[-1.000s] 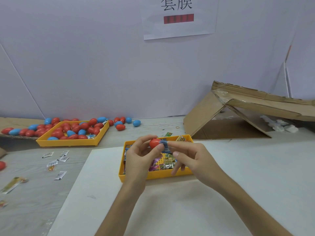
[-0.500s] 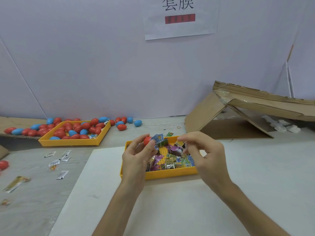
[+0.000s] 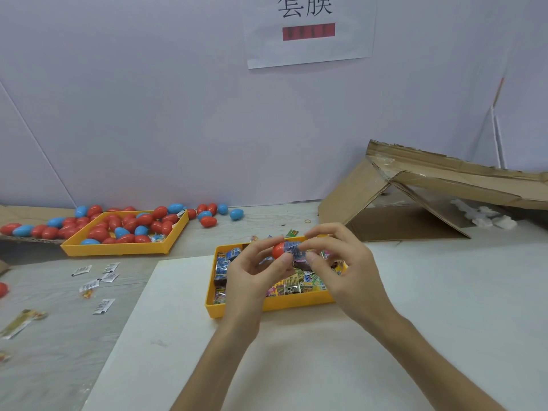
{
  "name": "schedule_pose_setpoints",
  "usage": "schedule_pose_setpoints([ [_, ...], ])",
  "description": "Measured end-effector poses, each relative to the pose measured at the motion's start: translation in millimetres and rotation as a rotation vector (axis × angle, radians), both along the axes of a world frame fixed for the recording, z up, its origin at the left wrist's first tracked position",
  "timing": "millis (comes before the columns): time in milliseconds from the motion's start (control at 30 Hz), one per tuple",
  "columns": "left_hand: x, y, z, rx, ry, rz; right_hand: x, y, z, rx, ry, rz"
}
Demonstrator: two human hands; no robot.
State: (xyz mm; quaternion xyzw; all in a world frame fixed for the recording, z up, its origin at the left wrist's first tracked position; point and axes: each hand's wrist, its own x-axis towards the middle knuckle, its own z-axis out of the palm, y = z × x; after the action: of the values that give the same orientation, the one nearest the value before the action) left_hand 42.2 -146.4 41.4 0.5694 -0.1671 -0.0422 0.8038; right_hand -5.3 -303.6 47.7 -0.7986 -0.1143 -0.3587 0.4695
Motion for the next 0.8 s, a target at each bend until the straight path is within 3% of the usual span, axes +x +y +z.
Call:
schedule_pose_setpoints([
  [233, -4.2, -2.8, 0.3, 0.105, -0.141, 0.046, 1.8, 1.4, -1.3, 0.166, 0.047, 0.011],
  [800, -6.6, -3.0, 3.5, 0.100, -0.188, 0.063, 3.8, 3.0, -8.1, 0.346, 0.059, 0.054],
])
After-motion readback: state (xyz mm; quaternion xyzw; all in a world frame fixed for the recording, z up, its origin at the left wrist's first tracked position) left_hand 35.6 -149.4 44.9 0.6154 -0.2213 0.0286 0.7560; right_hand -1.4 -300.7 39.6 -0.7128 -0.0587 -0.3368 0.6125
